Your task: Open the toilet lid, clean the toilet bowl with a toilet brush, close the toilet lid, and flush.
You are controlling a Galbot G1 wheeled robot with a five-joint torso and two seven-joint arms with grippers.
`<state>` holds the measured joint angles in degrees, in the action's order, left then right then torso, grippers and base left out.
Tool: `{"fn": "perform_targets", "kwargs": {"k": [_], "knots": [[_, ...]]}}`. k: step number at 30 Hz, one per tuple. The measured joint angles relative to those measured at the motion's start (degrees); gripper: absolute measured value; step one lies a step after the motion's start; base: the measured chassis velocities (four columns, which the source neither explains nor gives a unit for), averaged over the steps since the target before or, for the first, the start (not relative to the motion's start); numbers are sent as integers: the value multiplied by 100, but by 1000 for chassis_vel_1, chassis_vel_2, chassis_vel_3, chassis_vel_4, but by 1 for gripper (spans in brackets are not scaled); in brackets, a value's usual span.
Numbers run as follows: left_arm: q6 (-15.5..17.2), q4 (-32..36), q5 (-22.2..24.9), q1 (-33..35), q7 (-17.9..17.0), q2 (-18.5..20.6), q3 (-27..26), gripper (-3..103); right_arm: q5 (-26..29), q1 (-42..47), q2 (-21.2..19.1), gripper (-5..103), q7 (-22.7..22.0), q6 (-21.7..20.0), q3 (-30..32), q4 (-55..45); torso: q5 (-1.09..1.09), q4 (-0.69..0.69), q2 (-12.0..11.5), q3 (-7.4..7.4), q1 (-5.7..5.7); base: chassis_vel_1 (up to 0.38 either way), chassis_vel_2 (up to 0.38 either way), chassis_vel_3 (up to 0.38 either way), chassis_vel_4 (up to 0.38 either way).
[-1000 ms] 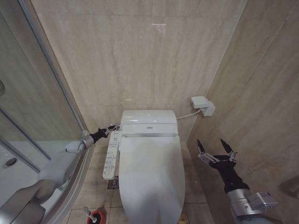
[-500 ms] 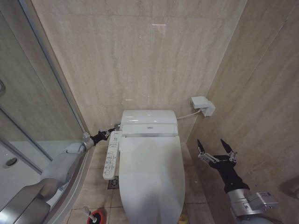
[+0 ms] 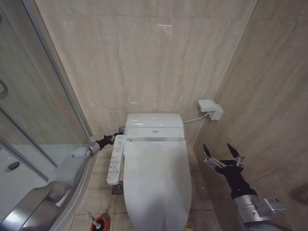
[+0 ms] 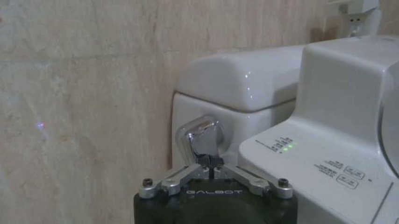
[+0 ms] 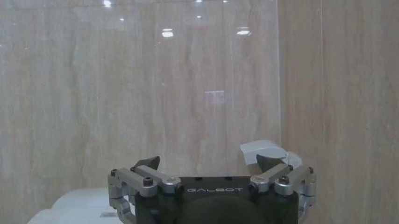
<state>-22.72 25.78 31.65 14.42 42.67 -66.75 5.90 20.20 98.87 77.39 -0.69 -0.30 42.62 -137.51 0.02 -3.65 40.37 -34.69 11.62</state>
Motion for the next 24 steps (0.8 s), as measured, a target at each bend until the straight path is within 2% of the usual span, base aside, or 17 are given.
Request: {"fn": "perform_targets", "kwargs": {"k": [14, 17, 21, 24], "knots": [[58, -82, 8, 97, -253, -160, -105, 0, 0, 0, 0, 100, 0, 0, 0, 1, -1, 0, 0, 0, 0, 0, 0, 0, 0], [67, -84, 47, 118, -348, -198, -147, 0, 0, 0, 0, 100, 0, 0, 0, 0, -2, 0, 0, 0, -1, 0, 0, 0, 0], [112, 289, 175, 364, -630, -133, -318, 0, 0, 0, 0, 100, 0, 0, 0, 0, -5, -3, -1, -1, 0, 0, 0, 0, 0], [-198, 701, 168, 626, -891, 29, -558, 0, 0, 0, 0, 100, 0, 0, 0, 0, -9, -11, -1, -1, 3, 0, 0, 0, 0]]}}
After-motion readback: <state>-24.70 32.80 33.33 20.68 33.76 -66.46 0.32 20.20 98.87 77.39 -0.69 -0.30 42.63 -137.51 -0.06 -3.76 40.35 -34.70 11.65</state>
